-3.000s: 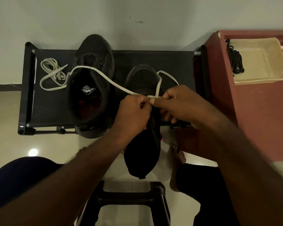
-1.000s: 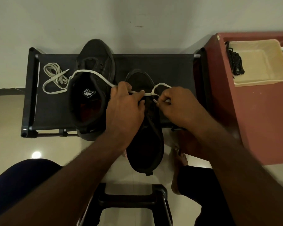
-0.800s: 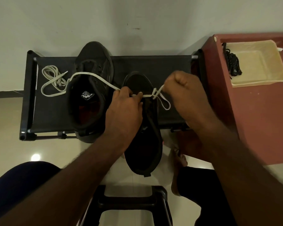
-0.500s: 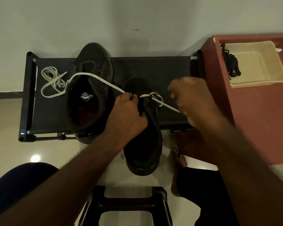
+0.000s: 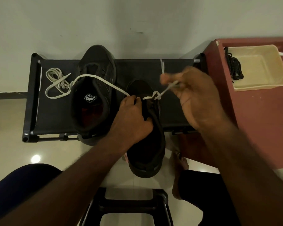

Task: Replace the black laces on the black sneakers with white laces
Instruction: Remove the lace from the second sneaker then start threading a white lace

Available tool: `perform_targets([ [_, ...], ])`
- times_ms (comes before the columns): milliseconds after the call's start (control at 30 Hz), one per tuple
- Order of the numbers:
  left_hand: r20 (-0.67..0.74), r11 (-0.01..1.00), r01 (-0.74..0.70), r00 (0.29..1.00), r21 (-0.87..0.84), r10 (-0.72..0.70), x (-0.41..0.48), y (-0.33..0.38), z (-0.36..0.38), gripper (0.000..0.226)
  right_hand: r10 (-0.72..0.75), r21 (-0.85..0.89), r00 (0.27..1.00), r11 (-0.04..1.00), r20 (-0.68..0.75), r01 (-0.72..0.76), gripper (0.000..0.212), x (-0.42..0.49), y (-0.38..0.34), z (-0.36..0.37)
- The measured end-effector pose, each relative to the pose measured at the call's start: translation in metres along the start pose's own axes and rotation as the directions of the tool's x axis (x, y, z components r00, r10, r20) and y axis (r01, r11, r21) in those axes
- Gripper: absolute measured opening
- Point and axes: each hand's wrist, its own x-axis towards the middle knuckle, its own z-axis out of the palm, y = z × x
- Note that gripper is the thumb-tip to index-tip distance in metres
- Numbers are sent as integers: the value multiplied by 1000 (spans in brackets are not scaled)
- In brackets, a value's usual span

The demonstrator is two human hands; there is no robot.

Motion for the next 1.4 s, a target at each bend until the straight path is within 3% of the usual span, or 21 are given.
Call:
perform_targets([
  [67, 1, 1000, 0, 1000, -12, 0, 0, -1, 1, 58, 125, 236, 986, 967, -115, -95, 43, -1, -4, -1],
  [100, -5, 1000, -8, 1000, -8, 8, 1, -1, 2, 59, 161, 160, 963, 979, -214, -128, 37, -1, -3, -4],
  [133, -13, 1000, -12, 1000, -4, 12, 1, -2, 3, 59, 142, -60, 944, 984, -298, -167, 27, 1, 0, -6],
  [167, -15, 1000, -6, 1000, -5, 6, 0, -1, 3, 60, 96, -348, 940, 913, -327, -214, 17, 3, 6, -9],
  [233, -19, 1000, 7, 1000, -4, -7, 0, 0, 3, 62, 101, -690, 969, 686, -225, -231, 16, 5, 21, -11],
  [300, -30, 1000, 1, 1000, 3, -1, 0, 1, 3, 64, 214, -777, 972, 593, -100, -211, 30, 4, 35, -12],
  [400, -26, 1000, 5, 1000, 12, -5, -1, 2, 3, 67, 235, -889, 971, 453, 48, -66, 19, 3, 40, -10],
  [467, -26, 1000, 6, 1000, 18, -5, -1, 1, 2, 67, 131, -855, 987, 519, 97, 15, 24, 3, 33, -9],
  [567, -8, 1000, 8, 1000, 30, -8, -1, 1, 2, 69, -53, -574, 998, 816, 36, 64, 32, 1, 14, -7],
  [667, -5, 999, 8, 1000, 39, -8, 0, 0, 2, 70, -100, -418, 995, 905, -25, 81, 32, 0, 9, -3],
  [833, -6, 998, 1, 1000, 56, -1, 0, -2, 3, 70, -97, -390, 994, 918, -59, 67, 29, 2, 12, -3],
  [900, -6, 998, -2, 1000, 57, 3, 0, -2, 4, 69, -83, -465, 993, 885, -85, 34, 32, 3, 14, -8],
  [967, -16, 999, -6, 1000, 50, 7, 1, -2, 5, 67, -11, -650, 994, 757, -113, -66, 35, 6, 20, -17],
  [1033, -29, 999, -9, 1000, 45, 10, 1, -1, 7, 62, 118, -820, 983, 543, -138, -181, 28, 7, 27, -27],
  [1100, -68, 999, -30, 997, 22, 31, 1, -1, 7, 53, 172, -857, 971, 461, -166, -228, 22, 5, 29, -29],
  [1233, -236, 992, -127, 963, 16, 127, -1, 2, -12, 41, 47, -874, 987, 461, -153, -157, 47, 4, 27, -23],
  [1333, -282, 981, -141, 944, 129, 173, 0, 1, -37, 48, 31, -810, 996, 580, -81, -84, 33, 4, 27, -16],
  [1400, -210, 940, -133, 956, 315, 205, 9, -4, -49, 56, 53, -736, 998, 675, -20, -51, 21, 2, 30, -8],
])
